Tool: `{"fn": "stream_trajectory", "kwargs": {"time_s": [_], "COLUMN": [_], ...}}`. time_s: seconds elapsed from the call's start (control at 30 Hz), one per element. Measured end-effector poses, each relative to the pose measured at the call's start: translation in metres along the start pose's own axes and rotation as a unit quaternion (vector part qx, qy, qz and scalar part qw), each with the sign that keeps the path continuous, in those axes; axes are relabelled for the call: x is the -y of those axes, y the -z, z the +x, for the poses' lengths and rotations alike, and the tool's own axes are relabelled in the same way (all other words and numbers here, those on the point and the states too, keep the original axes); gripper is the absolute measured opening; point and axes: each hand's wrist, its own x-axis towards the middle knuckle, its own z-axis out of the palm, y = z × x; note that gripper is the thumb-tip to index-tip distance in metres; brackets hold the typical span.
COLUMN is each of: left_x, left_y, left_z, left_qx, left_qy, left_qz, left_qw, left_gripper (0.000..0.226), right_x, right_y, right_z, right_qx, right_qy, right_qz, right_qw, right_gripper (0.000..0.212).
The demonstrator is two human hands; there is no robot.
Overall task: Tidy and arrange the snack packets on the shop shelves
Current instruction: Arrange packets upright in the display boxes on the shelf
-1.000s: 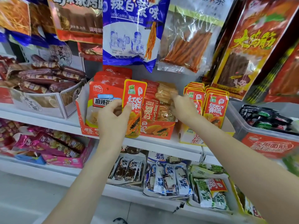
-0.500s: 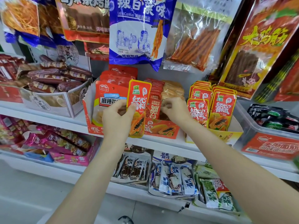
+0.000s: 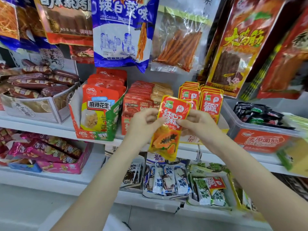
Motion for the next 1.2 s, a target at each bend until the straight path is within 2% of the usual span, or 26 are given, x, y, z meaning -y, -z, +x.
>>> {"fn": "stream_trajectory", "kwargs": {"time_s": [0.1,0.17,0.23,0.27,0.37,0.4,0.47,0.53,0.63,0.7,0.77,0.87,0.9,1.0,1.03,1.13,1.2], "left_x": [-0.001,-0.003,-0.005,-0.005,-0.003,0.0,0.005,0.01,0.011,0.008,0.008,0.01,0.011,0.015,0.016,0.016,0.016], "left_y": [-0.022,-0.038,-0.056,-0.065,-0.088,-0.093,-0.1,-0.104,-0.107,-0.108,-0.109,-0.111,-0.112,-0.111,-0.111,-0.111,-0.109], "left_z": [0.01,0.016,0.023,0.027,0.042,0.047,0.054,0.059,0.064,0.067,0.07,0.075,0.076,0.078,0.078,0.075,0.075], "left_qx": [-0.028,-0.014,0.027,0.049,0.118,0.143,0.188,0.207,0.218,0.233,0.248,0.263,0.265,0.258,0.254,0.23,0.2], "left_qy": [-0.062,-0.104,-0.143,-0.16,-0.175,-0.165,-0.136,-0.125,-0.119,-0.107,-0.085,-0.049,-0.043,-0.044,-0.047,-0.079,-0.103], "left_qz": [0.13,0.233,0.304,0.329,0.411,0.442,0.48,0.498,0.5,0.51,0.531,0.548,0.548,0.541,0.537,0.511,0.493], "left_qw": [0.989,0.967,0.941,0.929,0.887,0.87,0.846,0.833,0.83,0.821,0.806,0.792,0.792,0.799,0.803,0.824,0.84], "left_gripper": [0.011,0.019,0.025,0.027,0.033,0.039,0.054,0.063,0.063,0.067,0.07,0.077,0.078,0.079,0.079,0.073,0.066], "right_x": [0.011,0.02,0.02,0.017,0.004,0.001,-0.001,-0.006,-0.02,-0.027,-0.024,-0.028,-0.029,-0.035,-0.035,-0.037,-0.038], "right_y": [0.039,0.07,0.096,0.105,0.115,0.114,0.107,0.1,0.093,0.093,0.094,0.097,0.098,0.101,0.101,0.103,0.105], "right_z": [0.005,0.013,0.024,0.029,0.038,0.038,0.036,0.032,0.024,0.025,0.032,0.042,0.044,0.046,0.046,0.047,0.05], "right_qx": [-0.152,-0.258,-0.324,-0.329,-0.287,-0.292,-0.3,-0.227,-0.082,-0.086,-0.156,-0.234,-0.25,-0.294,-0.279,-0.115,-0.051], "right_qy": [0.028,0.054,0.061,0.051,-0.005,0.001,0.067,0.125,0.074,0.068,0.075,0.107,0.126,0.181,0.188,0.143,0.084], "right_qz": [0.027,0.003,-0.124,-0.201,-0.346,-0.375,-0.422,-0.47,-0.471,-0.46,-0.512,-0.62,-0.64,-0.704,-0.715,-0.732,-0.731], "right_qw": [0.988,0.965,0.936,0.922,0.893,0.88,0.853,0.844,0.875,0.881,0.841,0.741,0.715,0.62,0.613,0.656,0.675], "right_gripper": [0.015,0.012,0.015,0.016,0.029,0.038,0.05,0.042,0.019,0.012,0.015,0.055,0.058,0.041,0.038,0.035,0.037]}}
